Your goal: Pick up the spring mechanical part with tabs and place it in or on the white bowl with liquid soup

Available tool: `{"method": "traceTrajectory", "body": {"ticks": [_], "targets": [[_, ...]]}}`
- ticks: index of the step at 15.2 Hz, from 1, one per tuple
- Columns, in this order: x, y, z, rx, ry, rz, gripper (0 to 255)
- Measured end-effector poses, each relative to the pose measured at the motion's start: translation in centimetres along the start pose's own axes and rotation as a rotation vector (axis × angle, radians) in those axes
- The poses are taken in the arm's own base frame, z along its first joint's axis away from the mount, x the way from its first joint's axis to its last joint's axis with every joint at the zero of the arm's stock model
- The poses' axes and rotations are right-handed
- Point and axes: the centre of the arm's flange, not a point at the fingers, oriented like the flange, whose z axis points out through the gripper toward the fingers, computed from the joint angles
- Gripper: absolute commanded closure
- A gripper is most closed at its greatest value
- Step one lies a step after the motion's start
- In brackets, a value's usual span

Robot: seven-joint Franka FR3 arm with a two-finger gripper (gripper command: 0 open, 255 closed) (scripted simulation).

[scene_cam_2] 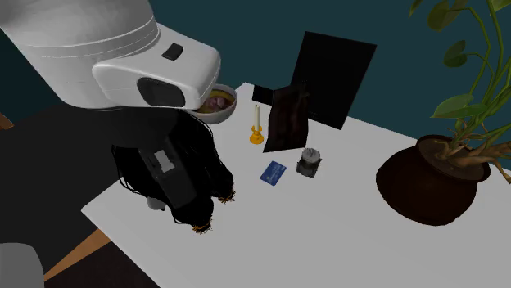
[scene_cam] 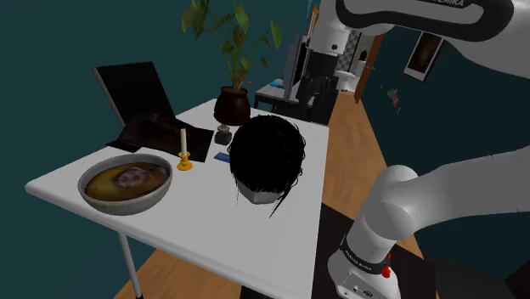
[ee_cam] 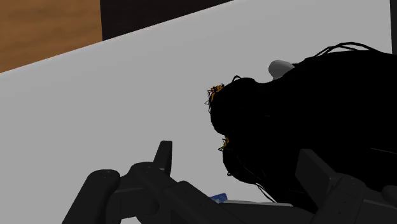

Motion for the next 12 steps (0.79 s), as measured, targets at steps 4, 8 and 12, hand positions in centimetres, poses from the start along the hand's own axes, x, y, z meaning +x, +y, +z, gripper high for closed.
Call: {"method": "traceTrajectory", "body": {"ticks": [4, 8, 12], "targets": [[2.5, -0.1, 1.2, -0.005, -0.001, 0.009, 0], [7.0, -0.1, 3.1, -0.014, -0.001, 0.025, 0], [11.9, -0.5, 5.4, -0.023, -0.001, 0.041, 0]]}}
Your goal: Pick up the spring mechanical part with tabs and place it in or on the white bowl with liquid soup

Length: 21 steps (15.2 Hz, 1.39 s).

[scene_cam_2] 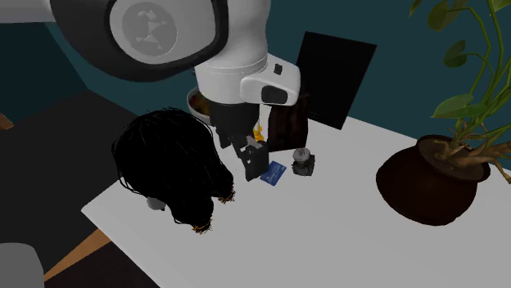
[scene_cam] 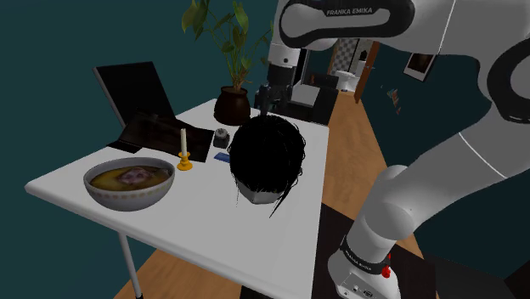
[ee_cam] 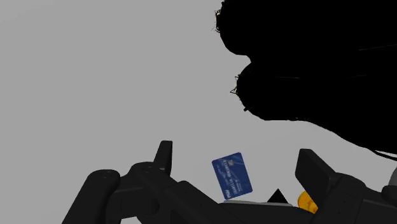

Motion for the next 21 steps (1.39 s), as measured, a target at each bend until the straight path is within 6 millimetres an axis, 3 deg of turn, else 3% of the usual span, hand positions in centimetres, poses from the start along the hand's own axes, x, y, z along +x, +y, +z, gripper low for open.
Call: {"method": "traceTrajectory", "body": {"ticks": [18, 21], "targets": [[22.1, -0.1, 9.1, -0.041, 0.0, 0.074, 0], [23.3, -0.1, 10.4, -0.044, 0.0, 0.079, 0]]}}
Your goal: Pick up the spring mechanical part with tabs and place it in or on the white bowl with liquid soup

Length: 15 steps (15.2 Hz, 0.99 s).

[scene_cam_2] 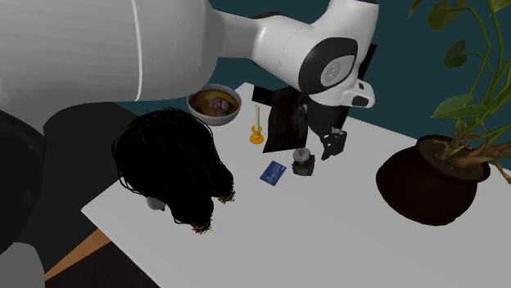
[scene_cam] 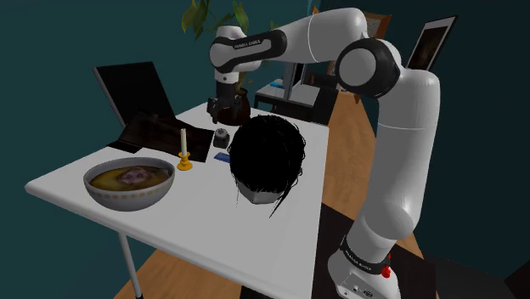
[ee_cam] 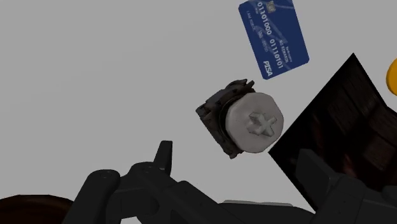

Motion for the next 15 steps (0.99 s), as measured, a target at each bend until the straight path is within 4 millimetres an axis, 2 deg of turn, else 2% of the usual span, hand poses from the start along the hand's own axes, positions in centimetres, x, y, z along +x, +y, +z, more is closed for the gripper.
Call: {"method": "traceTrajectory", "body": {"ticks": [6, 12, 13, 15], "targets": [[0.1, 0.0, 3.2, 0.0, 0.0, 0.0, 0], [0.2, 0.0, 3.5, 0.0, 0.001, 0.001, 0], [0.2, 0.0, 3.5, 0.0, 0.001, 0.001, 255], [0.2, -0.8, 2.6, 0.025, 0.023, 0.0, 255]]}}
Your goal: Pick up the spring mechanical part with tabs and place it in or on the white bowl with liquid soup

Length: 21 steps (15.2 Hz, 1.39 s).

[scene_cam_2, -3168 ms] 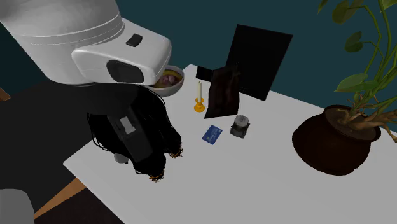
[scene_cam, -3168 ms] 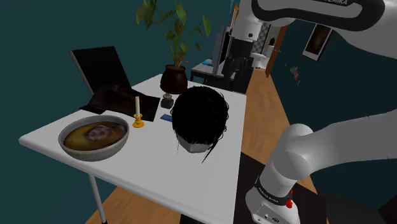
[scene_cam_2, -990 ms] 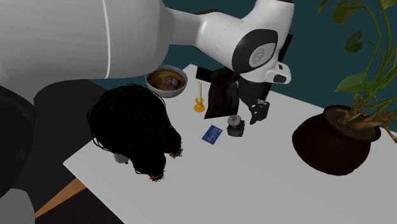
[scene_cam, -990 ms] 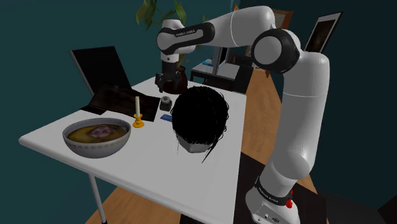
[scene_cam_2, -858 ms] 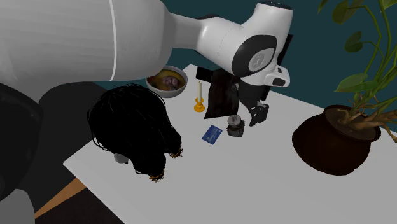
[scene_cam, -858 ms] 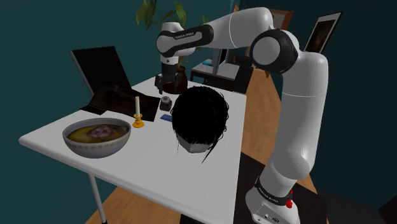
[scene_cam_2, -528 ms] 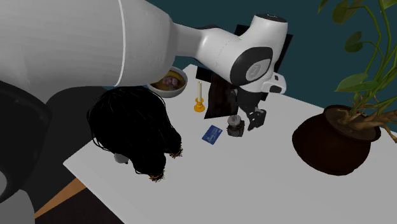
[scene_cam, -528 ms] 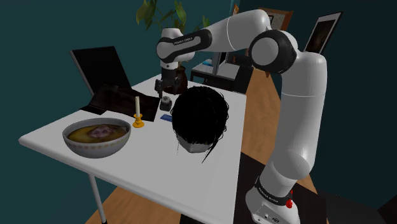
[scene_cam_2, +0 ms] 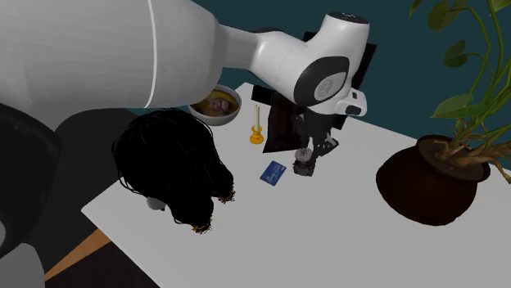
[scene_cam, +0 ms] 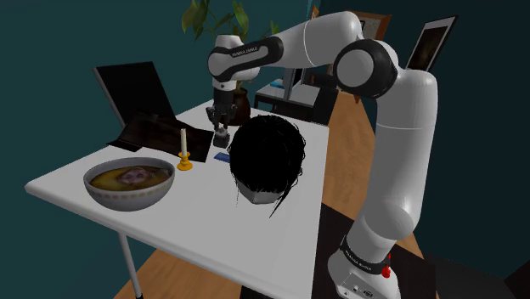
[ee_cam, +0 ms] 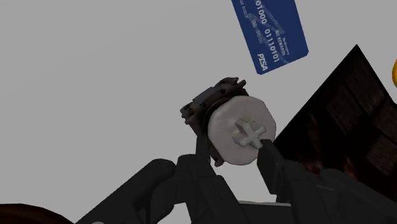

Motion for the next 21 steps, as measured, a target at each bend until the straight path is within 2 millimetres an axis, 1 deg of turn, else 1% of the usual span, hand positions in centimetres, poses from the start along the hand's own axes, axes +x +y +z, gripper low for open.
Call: {"method": "traceTrajectory", "body": {"ticks": [6, 8, 11, 16, 17, 18, 19, 21], "targets": [[-0.1, -0.6, 0.2, -0.018, 0.006, -0.007, 255], [0.0, -0.3, 0.0, -0.018, 0.003, -0.007, 255], [0.0, 0.4, -0.7, -0.022, -0.009, -0.004, 255], [-0.1, 0.7, -2.8, -0.025, -0.021, 0.0, 255], [-0.1, 0.7, -2.8, -0.025, -0.021, 0.0, 0], [-0.1, 0.7, -2.8, -0.025, -0.021, 0.0, 0], [-0.6, 0.3, -2.4, -0.039, -0.017, -0.006, 0], [-2.4, -1.1, -1.1, -0.087, -0.002, -0.026, 0]]}}
